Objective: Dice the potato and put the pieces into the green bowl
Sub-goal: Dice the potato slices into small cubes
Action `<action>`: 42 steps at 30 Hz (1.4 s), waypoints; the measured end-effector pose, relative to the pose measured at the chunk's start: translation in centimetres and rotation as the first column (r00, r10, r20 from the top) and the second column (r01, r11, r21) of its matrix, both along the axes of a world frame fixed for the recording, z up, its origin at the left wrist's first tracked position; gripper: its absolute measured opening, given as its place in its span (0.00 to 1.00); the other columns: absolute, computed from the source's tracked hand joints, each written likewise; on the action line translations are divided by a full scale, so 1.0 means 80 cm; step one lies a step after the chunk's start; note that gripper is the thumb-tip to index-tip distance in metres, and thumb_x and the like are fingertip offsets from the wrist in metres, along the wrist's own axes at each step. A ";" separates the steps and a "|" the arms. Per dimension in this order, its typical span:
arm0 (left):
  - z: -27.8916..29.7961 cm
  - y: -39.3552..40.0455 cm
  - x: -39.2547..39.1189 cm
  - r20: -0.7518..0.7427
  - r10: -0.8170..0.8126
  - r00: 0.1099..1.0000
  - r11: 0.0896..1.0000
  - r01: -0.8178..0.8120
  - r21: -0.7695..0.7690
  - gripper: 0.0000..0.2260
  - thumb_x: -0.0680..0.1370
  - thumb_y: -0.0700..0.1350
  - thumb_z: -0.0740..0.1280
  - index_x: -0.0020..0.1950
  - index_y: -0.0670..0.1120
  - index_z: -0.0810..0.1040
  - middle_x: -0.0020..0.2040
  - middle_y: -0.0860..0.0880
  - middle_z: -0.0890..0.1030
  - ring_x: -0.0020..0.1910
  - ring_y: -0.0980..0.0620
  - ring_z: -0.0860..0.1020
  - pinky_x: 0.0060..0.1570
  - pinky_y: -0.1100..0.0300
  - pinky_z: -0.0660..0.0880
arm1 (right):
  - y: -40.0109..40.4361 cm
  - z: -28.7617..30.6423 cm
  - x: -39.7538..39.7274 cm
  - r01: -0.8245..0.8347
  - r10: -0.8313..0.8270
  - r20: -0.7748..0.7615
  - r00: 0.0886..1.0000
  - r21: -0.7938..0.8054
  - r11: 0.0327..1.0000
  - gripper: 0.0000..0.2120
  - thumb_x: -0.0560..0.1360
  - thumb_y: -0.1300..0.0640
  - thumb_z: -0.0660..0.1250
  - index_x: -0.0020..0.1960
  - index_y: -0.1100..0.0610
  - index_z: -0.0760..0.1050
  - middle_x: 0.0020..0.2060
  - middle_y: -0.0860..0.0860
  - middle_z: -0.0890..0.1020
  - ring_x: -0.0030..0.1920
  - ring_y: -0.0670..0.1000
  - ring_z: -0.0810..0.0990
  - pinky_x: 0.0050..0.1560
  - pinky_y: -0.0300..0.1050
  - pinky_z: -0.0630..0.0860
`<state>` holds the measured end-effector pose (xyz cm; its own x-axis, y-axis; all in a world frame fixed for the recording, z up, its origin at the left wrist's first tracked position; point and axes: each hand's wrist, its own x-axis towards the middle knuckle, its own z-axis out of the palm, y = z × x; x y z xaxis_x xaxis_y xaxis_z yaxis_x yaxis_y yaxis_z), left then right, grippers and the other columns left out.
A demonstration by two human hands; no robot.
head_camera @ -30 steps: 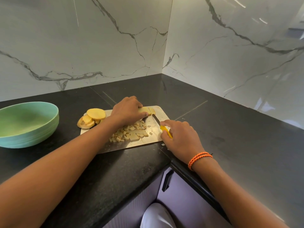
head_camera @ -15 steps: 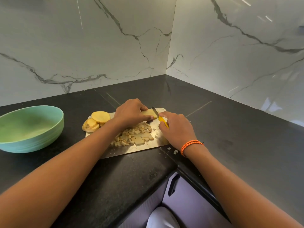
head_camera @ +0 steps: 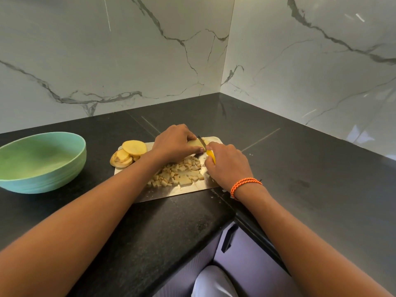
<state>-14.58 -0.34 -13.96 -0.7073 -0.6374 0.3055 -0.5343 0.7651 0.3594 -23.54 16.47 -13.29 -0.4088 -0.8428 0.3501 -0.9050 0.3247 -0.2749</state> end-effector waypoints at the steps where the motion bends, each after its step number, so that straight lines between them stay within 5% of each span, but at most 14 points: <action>1: 0.000 -0.001 0.000 -0.003 0.000 1.000 1.000 0.000 -0.001 0.26 0.74 0.67 0.73 0.65 0.53 0.85 0.60 0.56 0.81 0.56 0.54 0.77 0.43 0.59 0.72 | 0.001 0.000 -0.001 -0.001 0.001 0.016 1.000 -0.006 1.000 0.16 0.82 0.52 0.61 0.68 0.51 0.75 0.51 0.55 0.82 0.49 0.57 0.80 0.47 0.51 0.77; 8: -0.003 -0.002 -0.003 -0.019 0.002 1.000 1.000 -0.002 -0.004 0.26 0.75 0.67 0.74 0.66 0.53 0.85 0.61 0.56 0.81 0.56 0.54 0.77 0.38 0.64 0.67 | 0.007 -0.004 -0.004 -0.001 0.004 0.047 0.999 -0.048 0.999 0.19 0.83 0.51 0.59 0.72 0.49 0.73 0.51 0.55 0.82 0.48 0.56 0.79 0.49 0.53 0.80; 16: -0.001 0.001 0.000 -0.004 0.000 1.000 0.999 -0.001 -0.037 0.26 0.75 0.68 0.72 0.66 0.53 0.85 0.61 0.56 0.80 0.56 0.54 0.77 0.41 0.60 0.69 | 0.006 0.007 0.002 -0.010 0.008 0.045 0.999 0.038 0.999 0.14 0.81 0.53 0.61 0.64 0.54 0.76 0.52 0.56 0.81 0.49 0.59 0.79 0.50 0.54 0.79; 24: 0.002 0.007 0.001 0.014 0.000 1.000 0.999 0.000 -0.034 0.24 0.77 0.65 0.72 0.67 0.53 0.84 0.64 0.56 0.80 0.58 0.54 0.76 0.41 0.61 0.66 | 0.041 0.006 0.007 -0.039 0.033 0.092 0.995 0.062 0.997 0.18 0.81 0.51 0.61 0.70 0.49 0.74 0.54 0.54 0.82 0.49 0.54 0.80 0.53 0.55 0.80; 32: 0.003 0.008 -0.001 0.049 0.022 0.999 0.999 -0.021 -0.027 0.23 0.77 0.65 0.72 0.66 0.52 0.85 0.62 0.54 0.83 0.52 0.54 0.77 0.42 0.59 0.71 | 0.083 0.001 0.007 -0.044 0.046 0.110 0.993 -0.020 0.999 0.18 0.82 0.51 0.62 0.70 0.48 0.75 0.32 0.45 0.73 0.32 0.46 0.72 0.36 0.41 0.70; 36: 0.003 -0.004 -0.001 0.080 0.021 0.997 0.999 -0.024 0.033 0.25 0.74 0.68 0.73 0.59 0.49 0.88 0.55 0.49 0.87 0.50 0.49 0.83 0.42 0.57 0.78 | 0.073 0.010 0.003 -0.024 0.042 0.142 0.989 -0.130 0.991 0.18 0.81 0.52 0.63 0.71 0.48 0.75 0.31 0.46 0.75 0.29 0.45 0.72 0.36 0.43 0.74; 42: 0.009 -0.012 0.006 0.046 -0.013 0.999 0.996 0.009 0.084 0.23 0.73 0.65 0.76 0.61 0.53 0.86 0.56 0.55 0.85 0.51 0.55 0.80 0.37 0.63 0.70 | 0.030 0.011 -0.001 -0.009 0.022 0.141 0.990 -0.094 0.996 0.20 0.80 0.48 0.61 0.70 0.46 0.75 0.38 0.51 0.80 0.36 0.51 0.76 0.45 0.55 0.82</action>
